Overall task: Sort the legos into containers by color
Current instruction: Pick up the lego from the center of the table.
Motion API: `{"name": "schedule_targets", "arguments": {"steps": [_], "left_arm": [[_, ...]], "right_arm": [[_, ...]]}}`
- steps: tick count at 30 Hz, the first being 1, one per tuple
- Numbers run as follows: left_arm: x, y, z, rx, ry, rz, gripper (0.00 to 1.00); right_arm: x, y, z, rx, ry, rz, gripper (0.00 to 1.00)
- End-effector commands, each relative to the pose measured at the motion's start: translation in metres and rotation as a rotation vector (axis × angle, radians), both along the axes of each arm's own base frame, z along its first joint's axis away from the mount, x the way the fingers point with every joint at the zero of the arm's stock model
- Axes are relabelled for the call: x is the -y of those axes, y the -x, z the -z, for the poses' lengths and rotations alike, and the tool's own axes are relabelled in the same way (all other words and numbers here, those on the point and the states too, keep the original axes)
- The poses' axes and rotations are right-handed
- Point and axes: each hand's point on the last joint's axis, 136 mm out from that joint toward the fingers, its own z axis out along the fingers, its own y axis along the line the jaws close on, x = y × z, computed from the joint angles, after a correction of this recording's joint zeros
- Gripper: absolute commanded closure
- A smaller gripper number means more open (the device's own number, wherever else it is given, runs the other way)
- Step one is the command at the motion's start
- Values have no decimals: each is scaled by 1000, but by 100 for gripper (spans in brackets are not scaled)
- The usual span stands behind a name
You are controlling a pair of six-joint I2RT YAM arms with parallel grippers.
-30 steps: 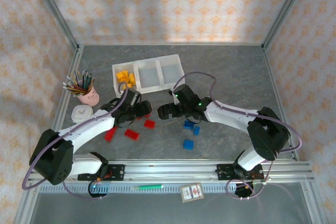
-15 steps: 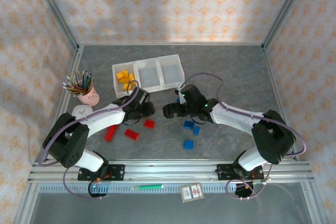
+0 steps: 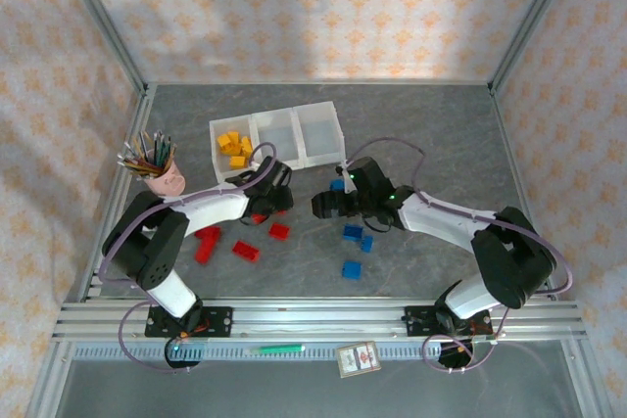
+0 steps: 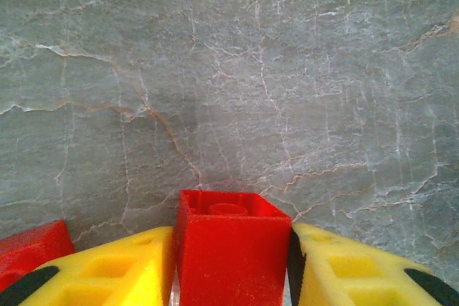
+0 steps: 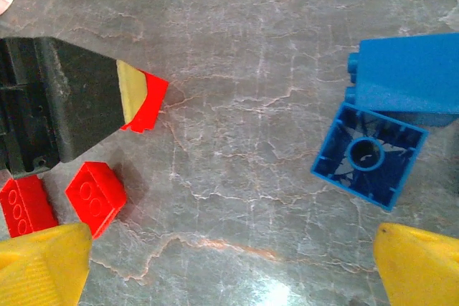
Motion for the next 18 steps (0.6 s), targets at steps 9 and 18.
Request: {"name": "schedule_targets", "arguments": {"steps": [9, 18], "left_arm": [[1, -4, -4, 3, -65, 35, 74], [5, -24, -71, 161, -20, 30, 79]], "right_arm": [[2, -7, -16, 29, -60, 14, 0], [3, -18, -45, 100, -87, 49, 0]]}}
